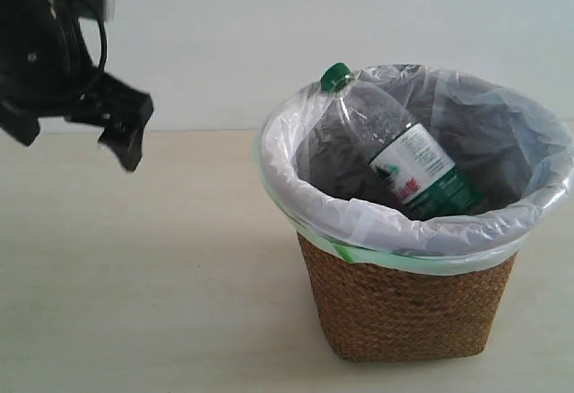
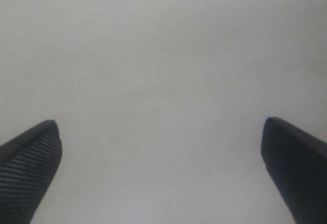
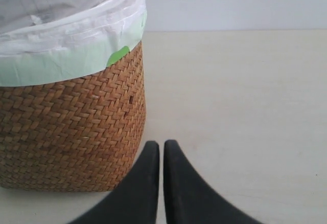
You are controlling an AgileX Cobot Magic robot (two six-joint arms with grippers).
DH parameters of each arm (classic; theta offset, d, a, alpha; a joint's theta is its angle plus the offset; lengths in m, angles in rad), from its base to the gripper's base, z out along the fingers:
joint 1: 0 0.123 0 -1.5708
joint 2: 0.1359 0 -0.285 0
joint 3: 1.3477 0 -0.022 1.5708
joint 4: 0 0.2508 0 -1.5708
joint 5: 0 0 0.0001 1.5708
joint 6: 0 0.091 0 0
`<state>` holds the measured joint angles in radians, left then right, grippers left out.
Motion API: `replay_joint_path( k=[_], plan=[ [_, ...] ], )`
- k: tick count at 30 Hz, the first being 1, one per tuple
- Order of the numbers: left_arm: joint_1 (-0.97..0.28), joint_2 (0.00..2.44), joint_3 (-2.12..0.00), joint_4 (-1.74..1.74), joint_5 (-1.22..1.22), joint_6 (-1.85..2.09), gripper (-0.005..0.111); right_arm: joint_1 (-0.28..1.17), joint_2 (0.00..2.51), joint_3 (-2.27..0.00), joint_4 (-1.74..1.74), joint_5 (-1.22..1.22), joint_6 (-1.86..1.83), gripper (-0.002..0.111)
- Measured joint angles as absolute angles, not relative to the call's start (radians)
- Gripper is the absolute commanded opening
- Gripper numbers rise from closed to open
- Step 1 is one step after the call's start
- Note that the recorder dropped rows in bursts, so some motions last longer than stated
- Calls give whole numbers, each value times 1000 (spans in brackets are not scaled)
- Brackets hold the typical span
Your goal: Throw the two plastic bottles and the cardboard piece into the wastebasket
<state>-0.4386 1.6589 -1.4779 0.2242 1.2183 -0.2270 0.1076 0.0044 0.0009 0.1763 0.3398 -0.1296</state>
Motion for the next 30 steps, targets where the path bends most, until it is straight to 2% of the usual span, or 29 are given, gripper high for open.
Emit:
replay_joint_path(
  k=[6, 8, 10, 12, 14, 25, 30],
  plan=[
    [-439, 1657, -1277, 304, 1220, -204, 106, 108, 4, 1, 176, 340, -130, 0],
    [-439, 1657, -1225, 305, 1220, -199, 97, 108, 4, 1, 176, 340, -130, 0],
    [-439, 1657, -1177, 316, 1222, -202, 79, 108, 4, 1, 176, 340, -130, 0],
    [-439, 1657, -1131, 351, 1222, -228, 45, 108, 4, 1, 176, 340, -130, 0],
    [-439, 1657, -1096, 407, 1222, -255, 7, 108, 4, 1, 176, 340, -130, 0],
    [-439, 1657, -984, 507, 1203, -378, 4, 108, 4, 1, 176, 340, -130, 0],
    [-439, 1597, -943, 472, 1080, -412, 4, 108, 4, 1, 176, 340, -130, 0]
  ],
)
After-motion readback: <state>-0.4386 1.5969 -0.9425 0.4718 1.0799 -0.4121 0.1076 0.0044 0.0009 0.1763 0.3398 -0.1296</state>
